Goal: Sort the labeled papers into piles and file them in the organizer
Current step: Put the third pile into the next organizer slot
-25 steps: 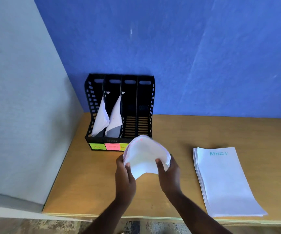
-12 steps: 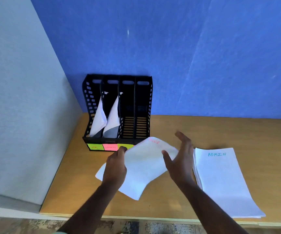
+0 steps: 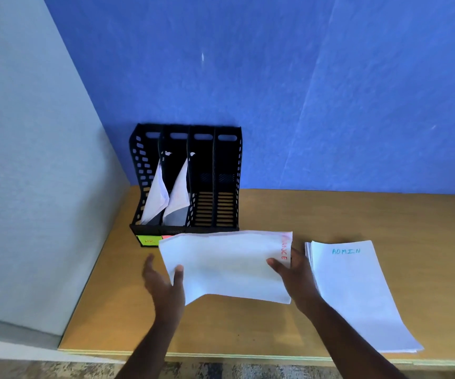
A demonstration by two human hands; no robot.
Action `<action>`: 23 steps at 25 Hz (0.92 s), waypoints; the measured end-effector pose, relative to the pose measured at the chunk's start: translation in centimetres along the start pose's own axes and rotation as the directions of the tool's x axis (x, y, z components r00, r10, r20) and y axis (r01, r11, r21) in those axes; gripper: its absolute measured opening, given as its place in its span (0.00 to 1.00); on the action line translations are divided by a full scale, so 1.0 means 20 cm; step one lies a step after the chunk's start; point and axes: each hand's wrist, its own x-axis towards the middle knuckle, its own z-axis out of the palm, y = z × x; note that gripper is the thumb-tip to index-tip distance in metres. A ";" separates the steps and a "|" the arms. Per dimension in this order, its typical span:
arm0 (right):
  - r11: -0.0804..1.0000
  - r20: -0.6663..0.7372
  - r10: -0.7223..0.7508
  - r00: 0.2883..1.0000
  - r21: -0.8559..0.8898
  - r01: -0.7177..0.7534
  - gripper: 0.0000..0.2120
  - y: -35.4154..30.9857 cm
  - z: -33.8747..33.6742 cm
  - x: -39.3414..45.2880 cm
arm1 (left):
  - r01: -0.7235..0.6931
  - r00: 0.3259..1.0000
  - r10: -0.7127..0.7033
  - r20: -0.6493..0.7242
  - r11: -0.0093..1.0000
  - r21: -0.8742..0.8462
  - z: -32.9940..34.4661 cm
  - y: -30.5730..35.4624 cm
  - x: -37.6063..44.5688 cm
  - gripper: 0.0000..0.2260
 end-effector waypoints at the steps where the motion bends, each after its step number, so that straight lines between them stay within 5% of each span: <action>1: 1.000 -0.004 -0.011 1.000 0.016 0.011 0.10 0.02 0.02 -0.03 | 0.070 0.991 -0.061 0.120 0.995 -0.070 0.01 -0.01 0.00 0.17; 2: 0.999 -0.020 -0.031 0.999 0.021 0.031 0.10 0.03 0.04 -0.06 | 0.102 0.979 -0.085 0.185 0.991 -0.083 0.03 0.00 0.00 0.13; 6: 0.996 -0.142 -0.060 0.988 0.049 0.068 0.10 0.06 0.11 -0.11 | 0.013 0.998 -0.013 0.060 1.000 -0.006 0.05 0.03 -0.04 0.13; 12: 0.995 -0.080 0.104 0.991 -0.007 -0.104 0.14 0.25 0.18 -0.23 | 0.021 0.992 -0.022 0.122 1.000 0.014 0.02 -0.15 -0.19 0.11; 23: 0.984 -0.103 0.157 0.982 -0.071 -0.165 0.10 0.29 0.21 -0.17 | 0.017 0.983 -0.034 0.179 0.995 0.096 0.05 -0.17 -0.15 0.09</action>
